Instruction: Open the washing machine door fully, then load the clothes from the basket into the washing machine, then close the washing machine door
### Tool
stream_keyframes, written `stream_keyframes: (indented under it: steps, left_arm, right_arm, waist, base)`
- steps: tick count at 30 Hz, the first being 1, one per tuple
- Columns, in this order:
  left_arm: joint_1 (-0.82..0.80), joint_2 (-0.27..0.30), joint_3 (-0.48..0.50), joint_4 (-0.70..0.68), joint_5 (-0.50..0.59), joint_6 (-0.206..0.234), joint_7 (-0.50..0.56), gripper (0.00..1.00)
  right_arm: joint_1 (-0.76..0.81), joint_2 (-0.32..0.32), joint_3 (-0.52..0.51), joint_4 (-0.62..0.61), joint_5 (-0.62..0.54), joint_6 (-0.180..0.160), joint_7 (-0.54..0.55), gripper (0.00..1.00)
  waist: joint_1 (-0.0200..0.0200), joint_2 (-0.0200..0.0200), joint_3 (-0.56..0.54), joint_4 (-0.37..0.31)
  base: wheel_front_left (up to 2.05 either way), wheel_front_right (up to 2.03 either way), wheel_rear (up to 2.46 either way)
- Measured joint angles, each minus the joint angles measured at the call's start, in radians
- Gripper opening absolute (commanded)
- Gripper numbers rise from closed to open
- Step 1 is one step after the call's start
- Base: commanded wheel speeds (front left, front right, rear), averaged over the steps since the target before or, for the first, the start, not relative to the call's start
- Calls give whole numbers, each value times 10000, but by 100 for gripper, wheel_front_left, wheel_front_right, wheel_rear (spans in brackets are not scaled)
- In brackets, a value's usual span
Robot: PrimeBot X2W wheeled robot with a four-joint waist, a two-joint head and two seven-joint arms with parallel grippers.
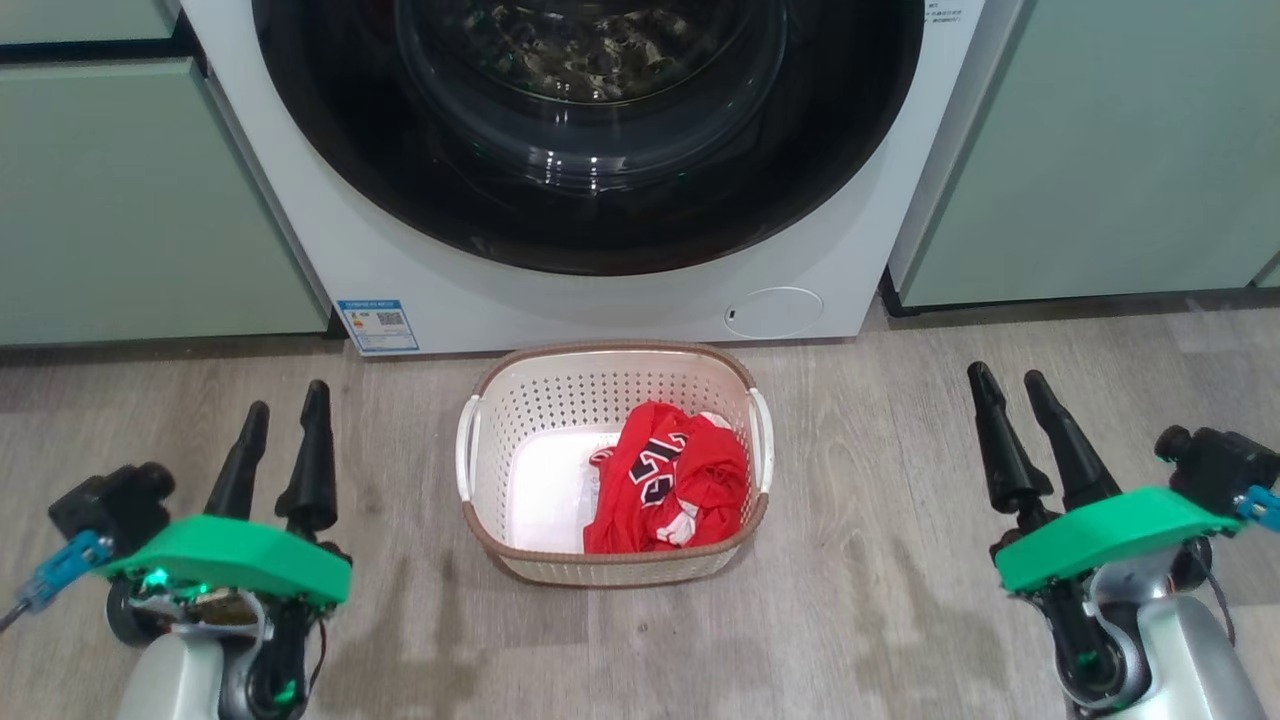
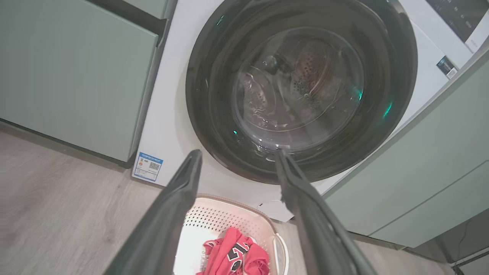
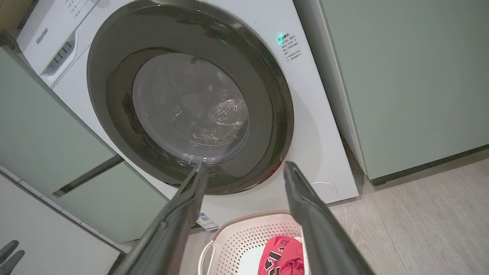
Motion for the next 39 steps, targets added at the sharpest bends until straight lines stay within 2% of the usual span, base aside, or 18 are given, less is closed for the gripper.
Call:
stream_keyframes:
  steps: [13, 20, 29, 39]
  left_arm:
    - [113, 192, -286, -245, 1829, 639, -368, 100]
    - [211, 309, -477, -405, 2625, 823, -575, 100]
    - [456, 336, -545, -407, 3363, 909, -805, 100]
    - [476, 403, -719, -451, 4291, 1001, -1108, 100]
  right_arm:
    - [5, 171, -215, 221, -1948, 2, -439, 100]
    - [5, 213, -186, 267, -2740, 2, -556, 100]
    - [5, 222, -171, 244, -3655, 2, -627, 100]
    - [3, 226, 21, 215, -4126, 2, -746, 100]
  waist:
    - [0, 0, 135, 21]
    - [0, 0, 119, 5]
    - [0, 0, 102, -2]
    - [0, 0, 195, -26]
  base:
    - [0, 0, 0]
    - [0, 0, 0]
    - [0, 0, 0]
    - [0, 0, 0]
